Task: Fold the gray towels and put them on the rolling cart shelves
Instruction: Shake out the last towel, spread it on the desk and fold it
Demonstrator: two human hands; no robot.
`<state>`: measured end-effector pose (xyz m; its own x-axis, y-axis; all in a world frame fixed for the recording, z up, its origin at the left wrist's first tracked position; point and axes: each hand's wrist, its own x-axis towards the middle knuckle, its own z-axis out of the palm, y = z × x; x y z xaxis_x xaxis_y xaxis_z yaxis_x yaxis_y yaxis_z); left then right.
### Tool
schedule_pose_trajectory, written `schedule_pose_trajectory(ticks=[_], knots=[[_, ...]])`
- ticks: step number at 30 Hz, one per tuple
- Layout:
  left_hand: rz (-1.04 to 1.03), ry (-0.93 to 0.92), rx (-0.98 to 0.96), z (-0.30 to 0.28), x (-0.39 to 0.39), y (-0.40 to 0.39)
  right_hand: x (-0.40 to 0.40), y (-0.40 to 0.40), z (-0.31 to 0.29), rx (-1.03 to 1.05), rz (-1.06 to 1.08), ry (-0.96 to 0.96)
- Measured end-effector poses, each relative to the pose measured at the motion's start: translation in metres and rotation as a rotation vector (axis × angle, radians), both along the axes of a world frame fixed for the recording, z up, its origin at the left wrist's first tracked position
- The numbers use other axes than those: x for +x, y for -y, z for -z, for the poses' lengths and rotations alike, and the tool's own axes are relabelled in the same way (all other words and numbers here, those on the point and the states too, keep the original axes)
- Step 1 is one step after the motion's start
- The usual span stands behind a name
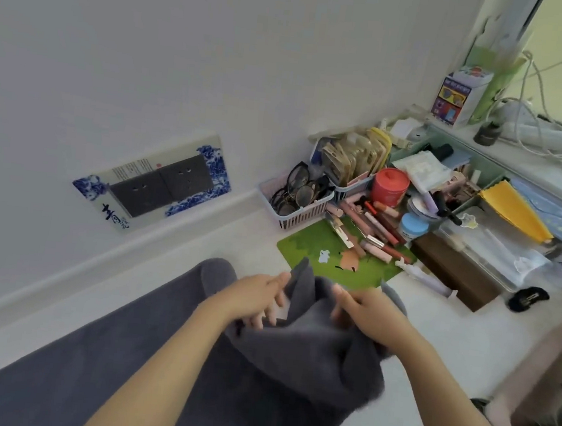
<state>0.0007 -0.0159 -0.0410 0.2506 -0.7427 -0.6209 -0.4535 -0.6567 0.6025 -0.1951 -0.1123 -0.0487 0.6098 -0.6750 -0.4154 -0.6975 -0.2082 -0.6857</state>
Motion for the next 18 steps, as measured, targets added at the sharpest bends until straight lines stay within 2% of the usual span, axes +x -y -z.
schedule_pose_trajectory(ticks=[2,6,9,14,18], knots=[[-0.032,-0.034,0.032,0.025,-0.007,0.001,-0.006,0.000,0.026,0.057,0.047,-0.100],[-0.205,0.075,-0.183,0.078,-0.018,0.026,-0.018,0.014,0.070,-0.229,0.260,-0.149],[-0.331,0.064,-0.236,0.097,-0.022,0.049,-0.022,0.027,0.088,-0.319,0.227,-0.279],[-0.363,0.133,-0.149,0.110,-0.028,0.077,-0.025,0.040,0.108,-0.215,0.234,-0.267],[-0.186,0.209,-0.021,0.106,-0.028,0.089,-0.027,0.041,0.111,-0.060,0.304,-0.179]])
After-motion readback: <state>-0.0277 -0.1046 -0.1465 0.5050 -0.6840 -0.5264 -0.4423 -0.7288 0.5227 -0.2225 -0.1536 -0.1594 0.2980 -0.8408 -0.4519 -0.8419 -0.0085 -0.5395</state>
